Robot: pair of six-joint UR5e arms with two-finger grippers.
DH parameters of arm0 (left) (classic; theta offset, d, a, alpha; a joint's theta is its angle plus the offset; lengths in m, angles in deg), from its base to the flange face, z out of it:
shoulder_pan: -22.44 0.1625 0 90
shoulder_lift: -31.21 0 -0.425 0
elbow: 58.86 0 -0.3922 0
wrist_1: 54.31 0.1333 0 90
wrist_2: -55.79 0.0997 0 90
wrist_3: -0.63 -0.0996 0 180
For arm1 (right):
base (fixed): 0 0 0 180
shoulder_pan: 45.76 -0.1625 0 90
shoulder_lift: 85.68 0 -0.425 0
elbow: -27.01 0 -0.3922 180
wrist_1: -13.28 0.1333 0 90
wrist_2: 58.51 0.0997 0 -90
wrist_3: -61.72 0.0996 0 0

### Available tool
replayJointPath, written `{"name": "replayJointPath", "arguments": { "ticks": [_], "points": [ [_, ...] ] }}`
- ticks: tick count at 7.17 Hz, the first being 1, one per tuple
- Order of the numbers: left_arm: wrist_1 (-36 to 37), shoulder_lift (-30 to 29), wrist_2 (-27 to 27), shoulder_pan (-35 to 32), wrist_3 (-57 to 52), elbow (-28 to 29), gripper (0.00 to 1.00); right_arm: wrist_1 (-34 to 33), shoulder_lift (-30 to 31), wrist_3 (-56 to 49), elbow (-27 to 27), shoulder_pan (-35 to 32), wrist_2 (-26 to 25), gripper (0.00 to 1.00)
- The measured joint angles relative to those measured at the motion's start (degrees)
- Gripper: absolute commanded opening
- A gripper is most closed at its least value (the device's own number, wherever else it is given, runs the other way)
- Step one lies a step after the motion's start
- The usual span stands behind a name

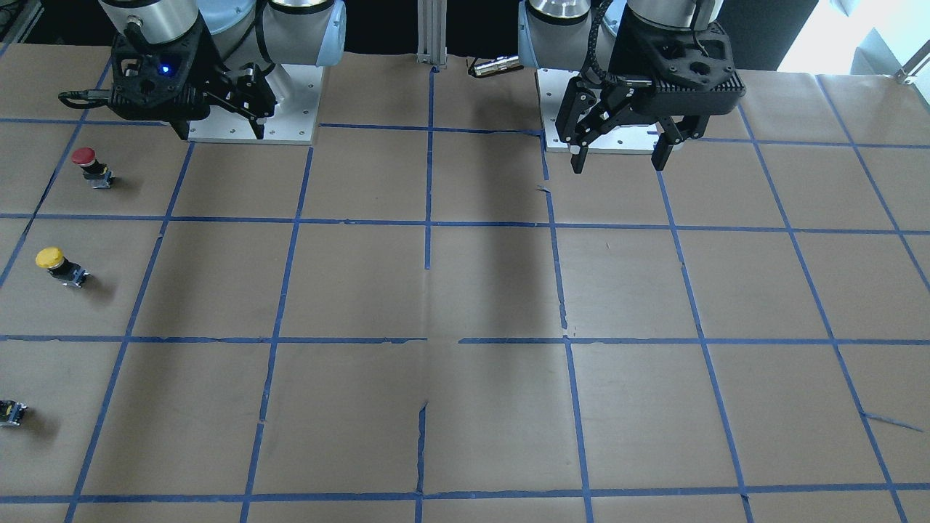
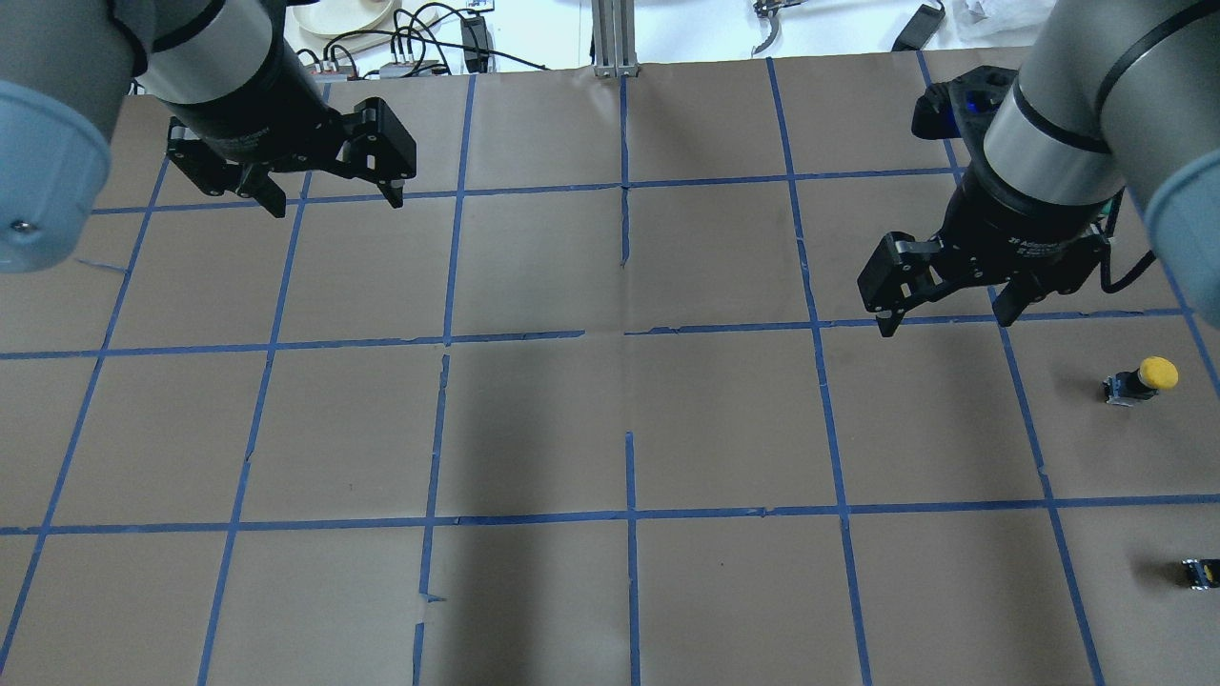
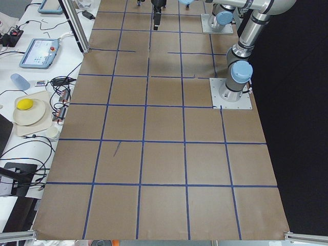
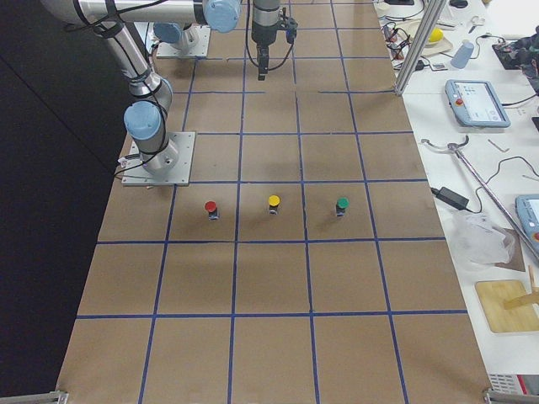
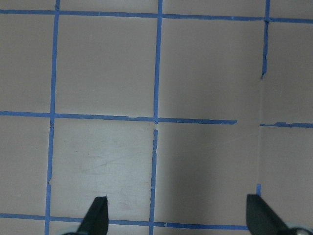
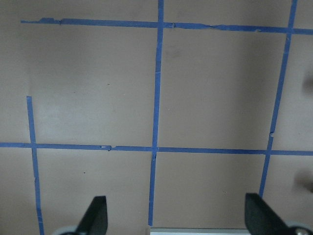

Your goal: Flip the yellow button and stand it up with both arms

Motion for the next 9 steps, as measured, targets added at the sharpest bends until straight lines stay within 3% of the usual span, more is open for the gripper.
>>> {"name": "replayJointPath", "arguments": {
  "ticks": [9],
  "points": [
    [-0.2, 0.3, 0.4, 0.0, 0.0, -0.1, 1.0, 0.0, 0.3, 0.2, -0.1, -0.1, 1.0, 1.0]
  ]
}}
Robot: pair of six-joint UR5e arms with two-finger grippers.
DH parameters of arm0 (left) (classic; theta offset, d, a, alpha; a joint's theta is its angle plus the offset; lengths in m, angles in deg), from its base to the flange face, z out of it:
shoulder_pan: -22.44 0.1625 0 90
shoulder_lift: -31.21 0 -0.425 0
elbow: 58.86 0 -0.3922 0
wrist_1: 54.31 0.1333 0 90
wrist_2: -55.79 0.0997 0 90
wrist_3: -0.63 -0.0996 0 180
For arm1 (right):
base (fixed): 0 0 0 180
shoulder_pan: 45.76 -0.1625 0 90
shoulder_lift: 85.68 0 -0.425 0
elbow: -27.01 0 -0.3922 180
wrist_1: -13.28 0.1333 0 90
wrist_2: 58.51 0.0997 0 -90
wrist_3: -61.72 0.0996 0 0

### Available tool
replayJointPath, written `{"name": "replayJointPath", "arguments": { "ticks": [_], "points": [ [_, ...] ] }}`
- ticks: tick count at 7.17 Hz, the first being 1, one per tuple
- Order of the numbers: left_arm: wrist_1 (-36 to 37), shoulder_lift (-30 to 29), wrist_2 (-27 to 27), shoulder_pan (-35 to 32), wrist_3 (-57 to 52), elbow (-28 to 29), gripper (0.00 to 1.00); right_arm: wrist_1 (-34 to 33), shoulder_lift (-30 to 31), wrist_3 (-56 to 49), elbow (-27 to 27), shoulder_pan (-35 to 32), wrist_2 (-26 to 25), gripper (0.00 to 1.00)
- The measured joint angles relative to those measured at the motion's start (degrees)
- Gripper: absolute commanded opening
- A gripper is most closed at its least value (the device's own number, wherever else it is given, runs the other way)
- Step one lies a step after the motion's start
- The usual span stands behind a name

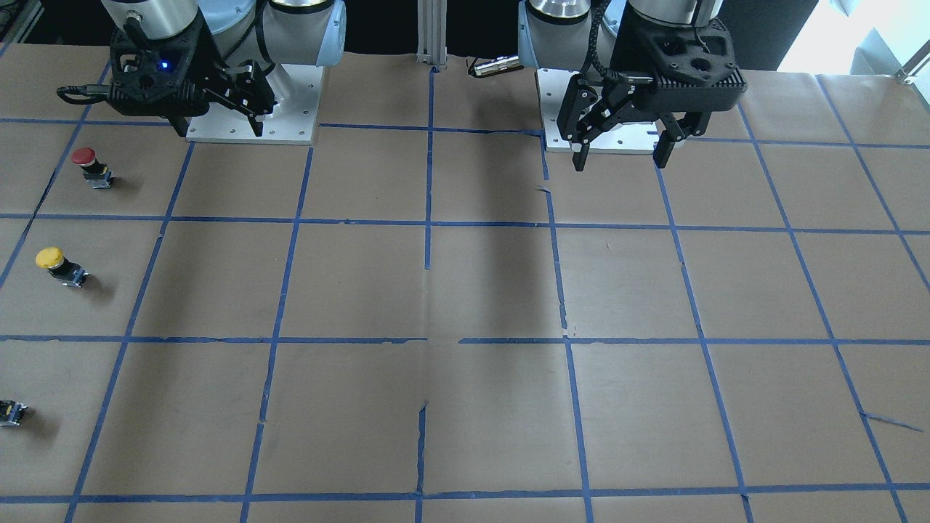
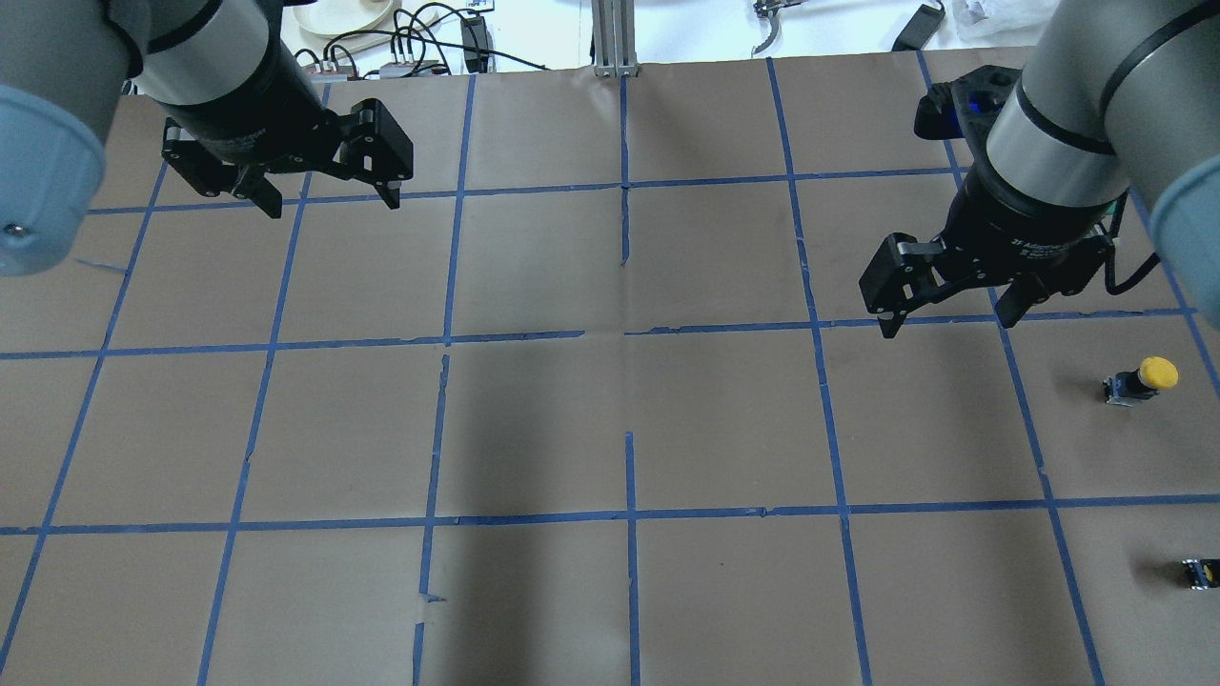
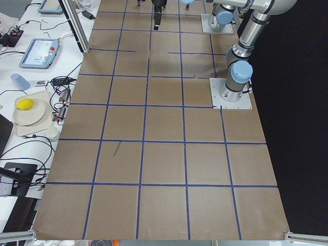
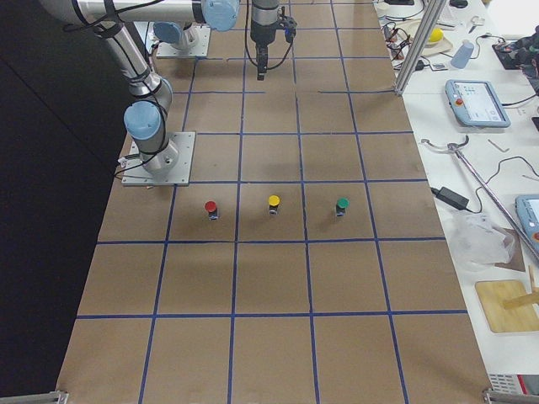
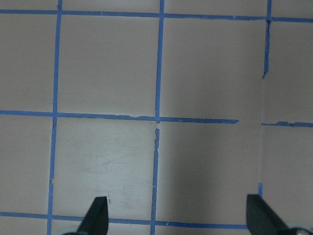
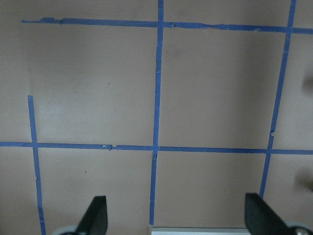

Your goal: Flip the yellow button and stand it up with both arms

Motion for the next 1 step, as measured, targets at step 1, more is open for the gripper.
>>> {"name": "replayJointPath", "arguments": {
  "ticks": [1],
  "points": [
    [-0.1, 0.0, 0.0, 0.0, 0.0, 0.0, 1.0, -0.1, 0.0, 0.0, -0.1, 0.0, 0.1, 1.0]
  ]
}}
